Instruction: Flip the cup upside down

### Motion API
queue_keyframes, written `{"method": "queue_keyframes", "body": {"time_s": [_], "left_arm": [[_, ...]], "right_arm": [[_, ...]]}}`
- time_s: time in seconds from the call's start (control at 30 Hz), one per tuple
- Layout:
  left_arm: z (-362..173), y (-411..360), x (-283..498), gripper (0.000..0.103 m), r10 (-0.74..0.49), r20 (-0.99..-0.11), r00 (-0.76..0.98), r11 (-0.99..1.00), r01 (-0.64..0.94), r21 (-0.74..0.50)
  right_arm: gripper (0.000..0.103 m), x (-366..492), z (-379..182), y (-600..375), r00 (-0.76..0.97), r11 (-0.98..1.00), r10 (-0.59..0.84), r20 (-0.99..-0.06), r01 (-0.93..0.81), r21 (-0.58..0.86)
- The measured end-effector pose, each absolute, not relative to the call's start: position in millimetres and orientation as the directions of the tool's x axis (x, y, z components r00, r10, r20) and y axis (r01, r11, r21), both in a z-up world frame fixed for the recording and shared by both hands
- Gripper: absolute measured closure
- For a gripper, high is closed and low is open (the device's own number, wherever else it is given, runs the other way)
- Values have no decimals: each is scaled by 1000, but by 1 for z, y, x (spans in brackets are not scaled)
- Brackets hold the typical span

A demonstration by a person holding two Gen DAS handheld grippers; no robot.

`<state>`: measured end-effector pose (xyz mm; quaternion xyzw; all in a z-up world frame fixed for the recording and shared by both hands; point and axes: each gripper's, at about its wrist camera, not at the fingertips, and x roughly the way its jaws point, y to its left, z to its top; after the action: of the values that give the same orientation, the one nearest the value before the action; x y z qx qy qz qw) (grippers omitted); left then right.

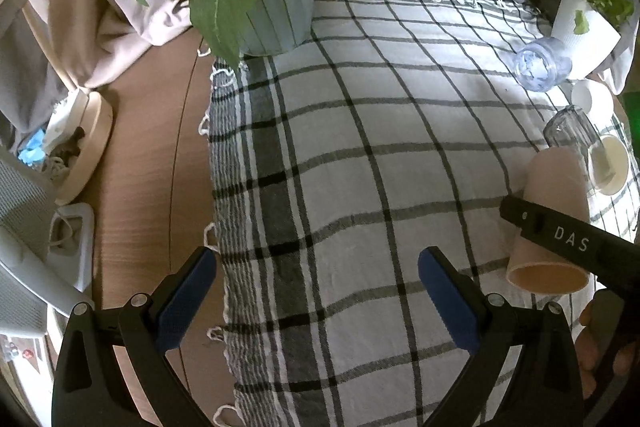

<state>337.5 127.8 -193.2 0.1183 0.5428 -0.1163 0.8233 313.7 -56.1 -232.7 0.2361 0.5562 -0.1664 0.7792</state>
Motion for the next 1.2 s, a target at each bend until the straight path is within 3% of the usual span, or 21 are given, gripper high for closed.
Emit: {"method": "queue_keyframes", "body": {"time_s": [0.53, 0.83, 1.03, 1.2], "left_arm": [[-192, 142, 294, 0, -79, -925, 371, 965, 262, 23], [-199, 140, 272, 0, 26, -919, 393, 962, 239, 130], [-209, 137, 257, 0, 51, -939, 341, 970, 207, 128], [-211, 141, 246, 0, 76, -947, 311, 982, 143, 126]], "right_arm": [[31, 269, -214, -31, 322, 925, 24, -946, 352, 143], [31, 244, -218, -15, 276, 957, 33, -961, 269, 110], [31, 234, -219, -10, 245, 984, 5, -970, 174, 49], [31, 230, -227, -12, 217, 985, 50, -975, 149, 84]]}}
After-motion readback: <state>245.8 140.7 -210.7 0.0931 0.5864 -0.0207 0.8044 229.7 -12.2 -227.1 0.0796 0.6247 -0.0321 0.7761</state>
